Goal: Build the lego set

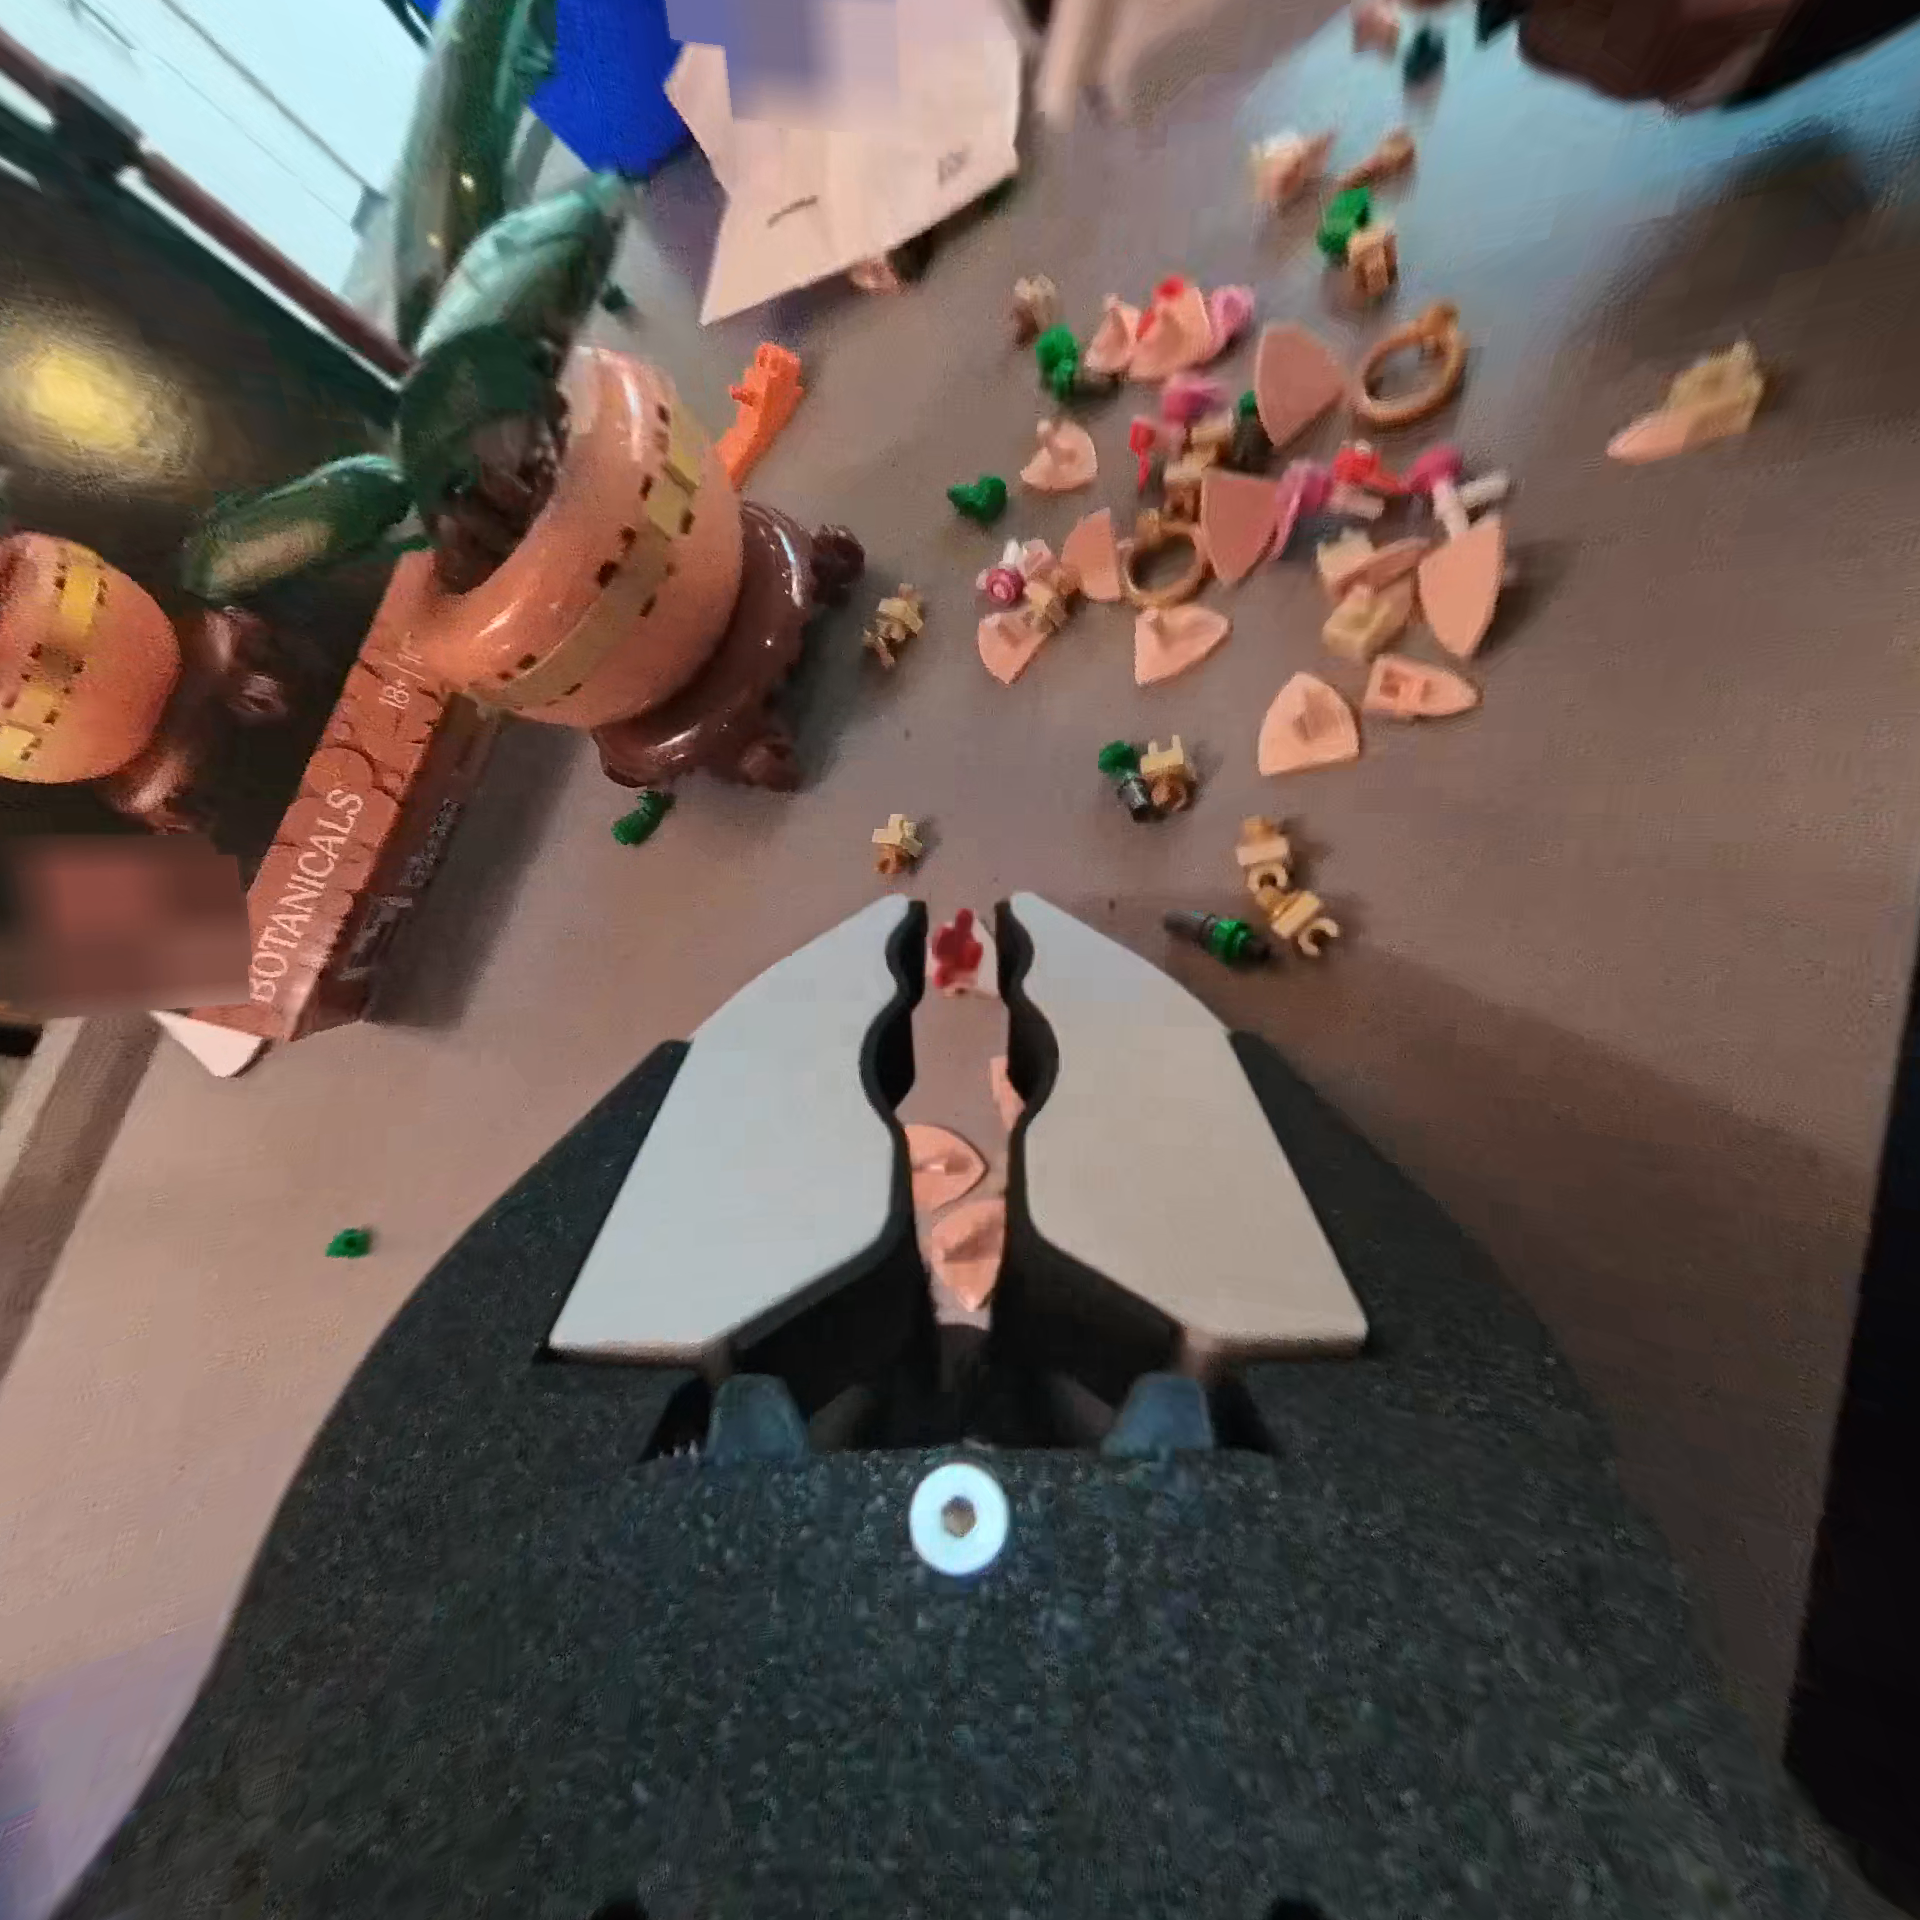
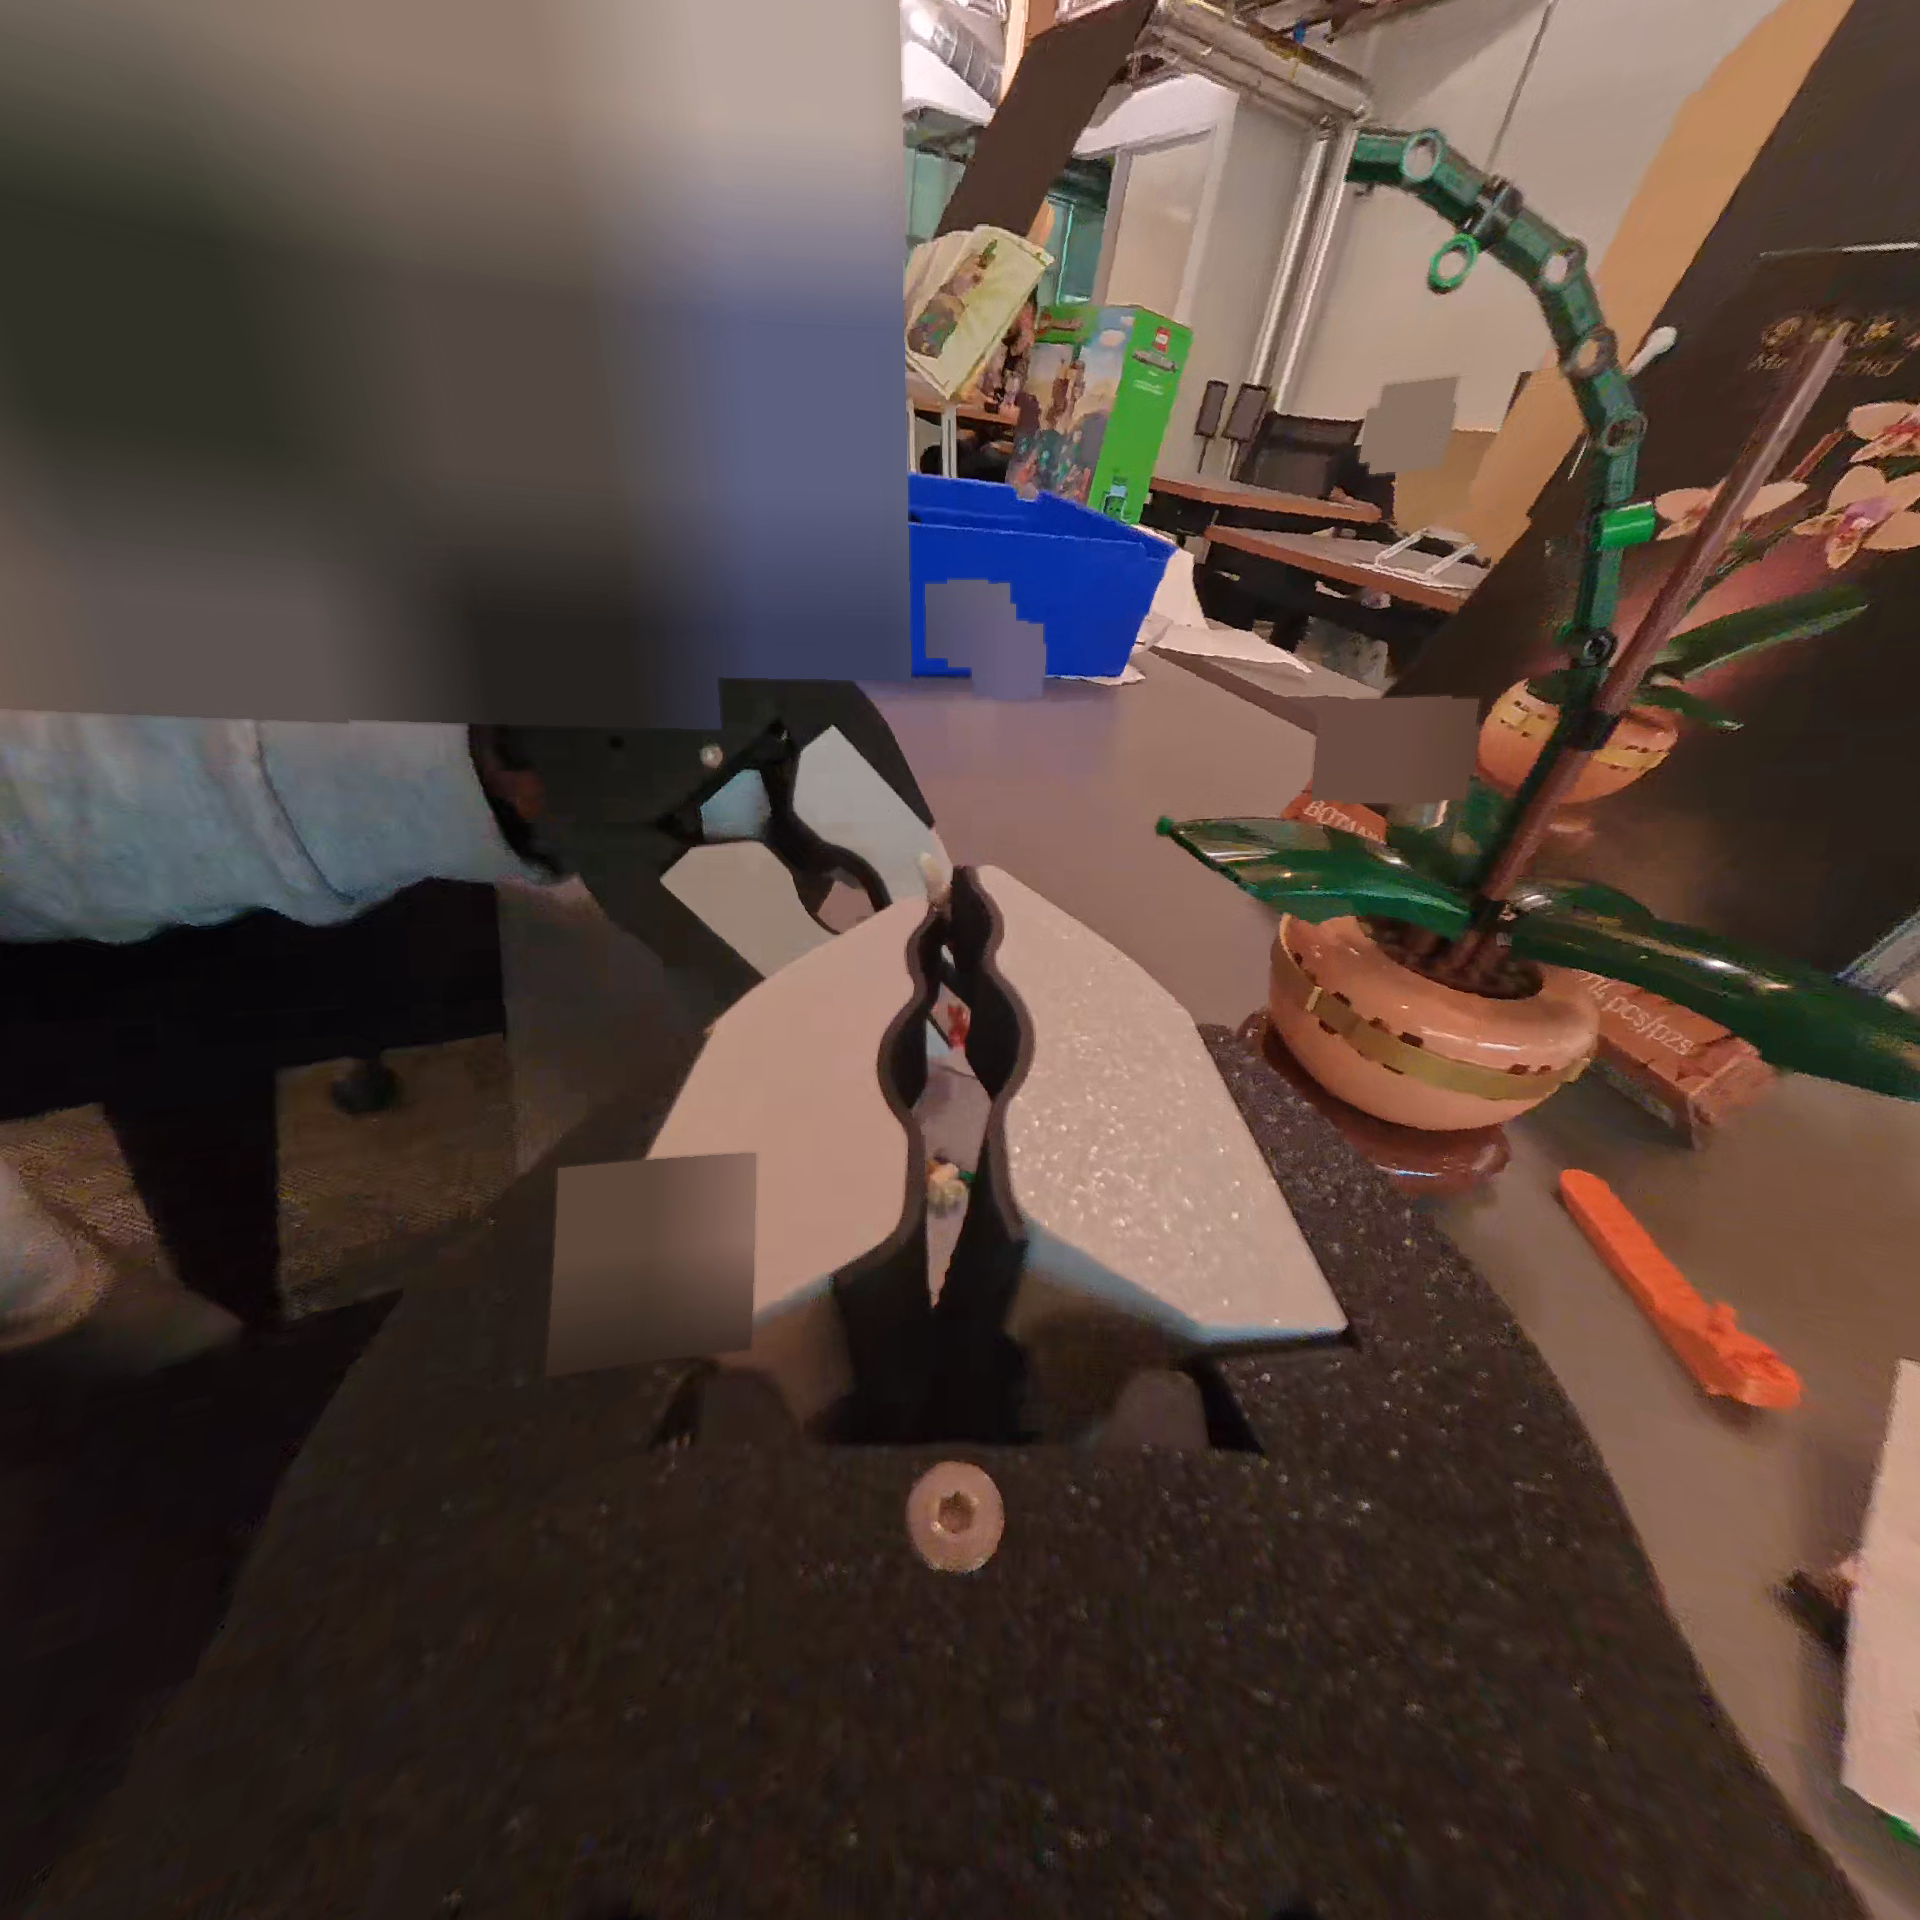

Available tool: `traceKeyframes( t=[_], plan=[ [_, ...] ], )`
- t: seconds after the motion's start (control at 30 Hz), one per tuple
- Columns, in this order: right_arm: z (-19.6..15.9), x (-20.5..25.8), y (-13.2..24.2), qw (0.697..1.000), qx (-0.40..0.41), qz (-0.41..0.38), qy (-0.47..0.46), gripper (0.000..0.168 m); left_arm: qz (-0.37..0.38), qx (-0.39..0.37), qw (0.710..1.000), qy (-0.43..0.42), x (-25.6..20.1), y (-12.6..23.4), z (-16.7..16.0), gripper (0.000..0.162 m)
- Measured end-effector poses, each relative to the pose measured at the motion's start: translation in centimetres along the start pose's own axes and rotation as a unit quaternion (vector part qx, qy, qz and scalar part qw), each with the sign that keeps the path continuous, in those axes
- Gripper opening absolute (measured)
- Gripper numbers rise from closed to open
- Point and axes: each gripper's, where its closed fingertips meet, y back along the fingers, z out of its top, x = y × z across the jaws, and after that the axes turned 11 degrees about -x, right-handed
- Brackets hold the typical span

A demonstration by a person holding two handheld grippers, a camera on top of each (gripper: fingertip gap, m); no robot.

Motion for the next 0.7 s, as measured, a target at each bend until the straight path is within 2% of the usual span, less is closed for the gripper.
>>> traceKeyframes(
  t=[0.13, 0.23, 0.33, 0.4, 0.53, 0.7],
  plan=[
    [-1.0, -0.4, 0.4, 0.996, 0.038, -0.015, 0.081, 0.001, -0.001, -0.052, 0.996, 0.075, 0.8, 0.3, 1.0, 0.025],
    [-1.8, -1.2, 0.6, 0.984, 0.077, -0.035, 0.159, 0.002, -0.014, -0.094, 0.988, 0.119, 0.7, 0.7, 2.1, 0.020],
    [-2.0, -1.7, 0.9, 0.961, 0.113, -0.052, 0.249, 0.002, -0.080, -0.196, 0.954, 0.214, -0.7, 1.8, 6.4, 0.012],
    [-1.8, -1.5, 0.9, 0.941, 0.128, -0.056, 0.309, 0.001, -0.098, -0.230, 0.932, 0.261, -1.0, 2.1, 8.4, 0.011],
    [-1.1, -1.1, 0.6, 0.918, 0.130, -0.062, 0.370, 0.001, -0.093, -0.218, 0.932, 0.273, -1.3, 1.4, 8.9, 0.006],
    [-0.2, -0.7, 0.8, 0.919, 0.107, -0.054, 0.375, 0.001, -0.110, -0.235, 0.926, 0.274, -1.6, 2.0, 9.5, 0.002]
  ],
)
